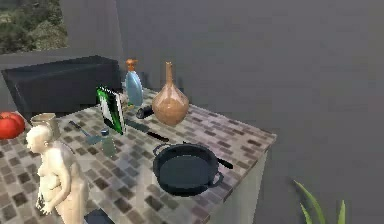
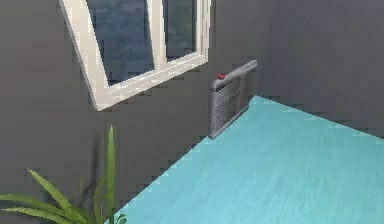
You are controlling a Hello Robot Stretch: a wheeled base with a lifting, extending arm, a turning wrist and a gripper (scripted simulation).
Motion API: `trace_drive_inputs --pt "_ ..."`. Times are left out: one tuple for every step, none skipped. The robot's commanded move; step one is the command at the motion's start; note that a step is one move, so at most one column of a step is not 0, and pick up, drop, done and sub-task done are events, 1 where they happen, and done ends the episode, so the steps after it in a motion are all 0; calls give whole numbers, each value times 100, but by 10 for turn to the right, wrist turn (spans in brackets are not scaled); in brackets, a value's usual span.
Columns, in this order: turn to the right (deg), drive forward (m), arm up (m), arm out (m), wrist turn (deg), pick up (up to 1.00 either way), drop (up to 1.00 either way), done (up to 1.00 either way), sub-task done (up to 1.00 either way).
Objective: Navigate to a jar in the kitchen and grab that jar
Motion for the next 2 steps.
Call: trace_drive_inputs --pt "120 0 0 0 0 0 0 0 0" --pt "0 5 0 0 0 0 0 0 0"
